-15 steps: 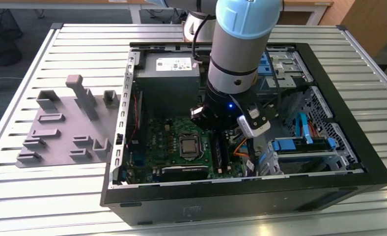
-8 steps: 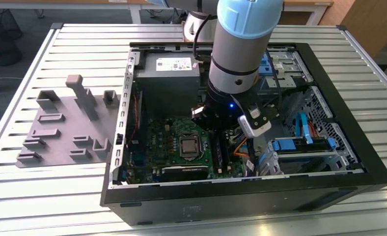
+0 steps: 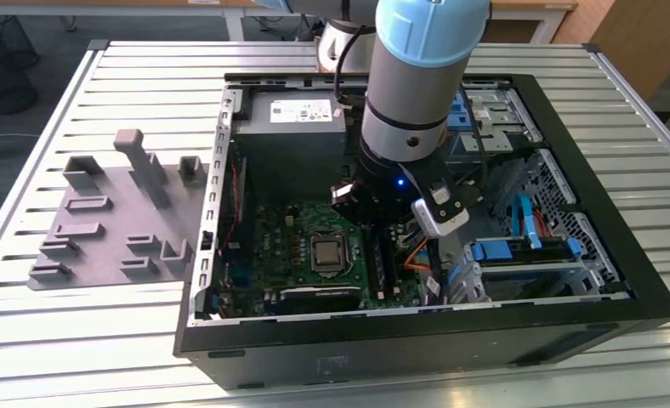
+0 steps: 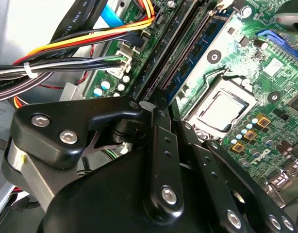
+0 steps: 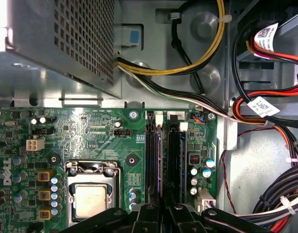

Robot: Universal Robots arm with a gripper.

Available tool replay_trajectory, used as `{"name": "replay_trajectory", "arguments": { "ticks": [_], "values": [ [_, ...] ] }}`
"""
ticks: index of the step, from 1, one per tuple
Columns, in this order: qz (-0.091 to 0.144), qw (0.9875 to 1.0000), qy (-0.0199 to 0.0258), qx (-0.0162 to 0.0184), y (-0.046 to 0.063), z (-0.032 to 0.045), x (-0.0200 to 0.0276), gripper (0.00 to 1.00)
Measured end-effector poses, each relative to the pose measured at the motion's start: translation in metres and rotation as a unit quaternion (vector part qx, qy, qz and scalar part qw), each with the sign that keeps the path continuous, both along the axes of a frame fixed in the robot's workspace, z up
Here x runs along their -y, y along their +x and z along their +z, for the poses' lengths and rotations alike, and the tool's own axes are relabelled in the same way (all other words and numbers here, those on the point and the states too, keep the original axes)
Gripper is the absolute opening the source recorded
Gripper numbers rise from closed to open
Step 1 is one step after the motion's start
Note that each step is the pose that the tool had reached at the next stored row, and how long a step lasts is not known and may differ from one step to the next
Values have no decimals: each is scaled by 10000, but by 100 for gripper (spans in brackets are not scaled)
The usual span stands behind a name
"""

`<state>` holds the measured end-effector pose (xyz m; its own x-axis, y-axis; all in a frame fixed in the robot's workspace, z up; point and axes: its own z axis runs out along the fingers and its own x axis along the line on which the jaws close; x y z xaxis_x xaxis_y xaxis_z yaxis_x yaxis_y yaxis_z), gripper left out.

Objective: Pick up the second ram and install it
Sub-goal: 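Insert the second ram into the second slot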

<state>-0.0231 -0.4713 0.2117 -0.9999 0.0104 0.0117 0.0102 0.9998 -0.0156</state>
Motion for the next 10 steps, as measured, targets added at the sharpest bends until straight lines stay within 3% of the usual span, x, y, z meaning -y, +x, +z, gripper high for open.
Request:
{"name": "replay_trajectory", "arguments": {
  "ticks": [10],
  "values": [
    [-3, 10000, -10, -14, 0, 14, 0, 14]
  ]
}}
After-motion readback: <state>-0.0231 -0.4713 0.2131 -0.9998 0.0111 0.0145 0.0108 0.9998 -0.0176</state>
